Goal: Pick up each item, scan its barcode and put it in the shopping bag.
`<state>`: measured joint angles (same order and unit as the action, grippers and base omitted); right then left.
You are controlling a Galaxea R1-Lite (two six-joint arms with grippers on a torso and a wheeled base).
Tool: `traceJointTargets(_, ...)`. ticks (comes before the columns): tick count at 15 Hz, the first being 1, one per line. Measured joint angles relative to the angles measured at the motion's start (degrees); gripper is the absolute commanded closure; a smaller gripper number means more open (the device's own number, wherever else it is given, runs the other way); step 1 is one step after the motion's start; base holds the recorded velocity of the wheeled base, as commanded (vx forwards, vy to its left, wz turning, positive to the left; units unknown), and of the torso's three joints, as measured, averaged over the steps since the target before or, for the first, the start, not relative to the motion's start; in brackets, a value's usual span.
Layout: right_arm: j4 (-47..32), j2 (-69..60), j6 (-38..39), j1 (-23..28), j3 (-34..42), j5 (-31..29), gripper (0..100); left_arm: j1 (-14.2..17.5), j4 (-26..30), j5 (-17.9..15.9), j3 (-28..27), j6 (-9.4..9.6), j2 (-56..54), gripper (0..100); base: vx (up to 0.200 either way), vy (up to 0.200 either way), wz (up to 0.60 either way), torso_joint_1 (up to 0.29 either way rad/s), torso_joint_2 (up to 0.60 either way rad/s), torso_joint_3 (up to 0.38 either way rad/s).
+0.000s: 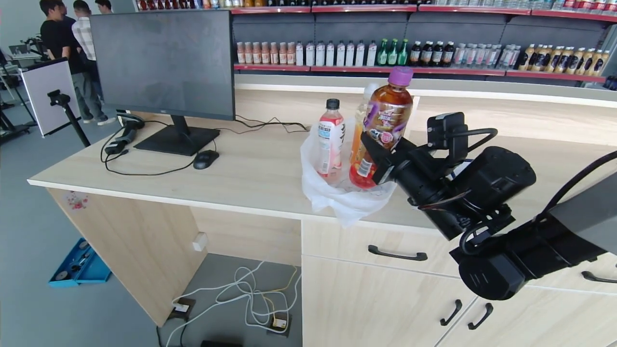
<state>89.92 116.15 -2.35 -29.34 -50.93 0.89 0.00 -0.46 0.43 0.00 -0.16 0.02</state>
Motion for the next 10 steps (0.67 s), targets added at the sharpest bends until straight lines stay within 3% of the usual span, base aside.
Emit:
traceJointTargets(5,0.00,4.60,0.22,-0.65,-3.54,-1.33,100,0.00,0.02,0.00,0.00,0.16,0.00,0,0.000,0.000,0.00,0.000,0.00,0.000)
traceJointTargets(8,-0.04,6.36,0.35,-0.63,-4.74,-1.32,100,-0.05,0.02,0.00,0.00,0.43,0.00,0,0.200,0.000,0.00,-0.002,0.00,0.005)
traceJointTargets(10,0.33,6.89,0.83,-0.59,-5.46,-1.32,100,-0.05,0.04,0.01,0.00,0.40,0.00,0,0.000,0.000,0.00,0.000,0.00,0.000)
